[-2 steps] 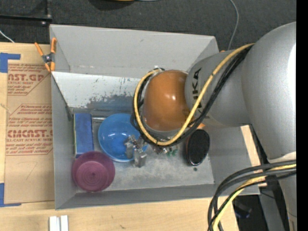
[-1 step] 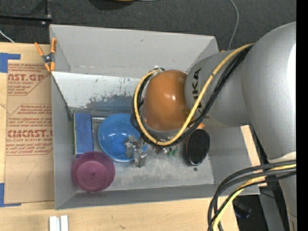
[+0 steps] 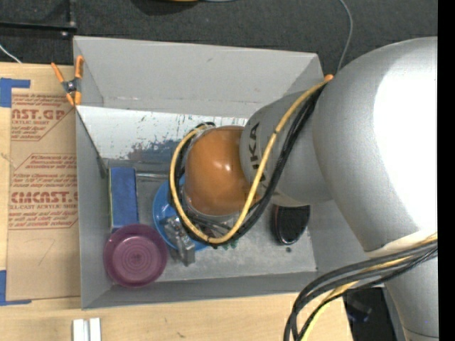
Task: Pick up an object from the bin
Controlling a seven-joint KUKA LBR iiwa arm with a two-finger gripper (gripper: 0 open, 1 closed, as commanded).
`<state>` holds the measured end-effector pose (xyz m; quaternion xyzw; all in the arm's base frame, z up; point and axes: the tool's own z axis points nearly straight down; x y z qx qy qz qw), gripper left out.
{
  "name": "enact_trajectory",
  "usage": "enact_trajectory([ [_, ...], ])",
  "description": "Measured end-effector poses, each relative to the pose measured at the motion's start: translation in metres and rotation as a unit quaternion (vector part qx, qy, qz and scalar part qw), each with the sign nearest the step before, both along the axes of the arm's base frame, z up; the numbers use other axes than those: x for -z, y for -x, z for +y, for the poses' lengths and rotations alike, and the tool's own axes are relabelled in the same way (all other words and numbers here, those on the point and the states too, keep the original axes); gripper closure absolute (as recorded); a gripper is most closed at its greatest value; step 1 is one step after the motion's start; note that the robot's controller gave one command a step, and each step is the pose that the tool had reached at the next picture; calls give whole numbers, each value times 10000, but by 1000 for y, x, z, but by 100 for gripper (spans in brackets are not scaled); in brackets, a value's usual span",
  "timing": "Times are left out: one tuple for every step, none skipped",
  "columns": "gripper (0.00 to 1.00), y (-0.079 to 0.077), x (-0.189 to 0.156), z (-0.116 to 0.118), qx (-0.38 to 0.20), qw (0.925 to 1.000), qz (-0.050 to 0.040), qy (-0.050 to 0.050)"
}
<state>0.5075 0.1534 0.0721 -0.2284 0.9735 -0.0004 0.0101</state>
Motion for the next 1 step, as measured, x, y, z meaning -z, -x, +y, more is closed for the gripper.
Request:
enact_trajectory([
  [100, -41, 1, -48, -25, 10000, 23, 1],
])
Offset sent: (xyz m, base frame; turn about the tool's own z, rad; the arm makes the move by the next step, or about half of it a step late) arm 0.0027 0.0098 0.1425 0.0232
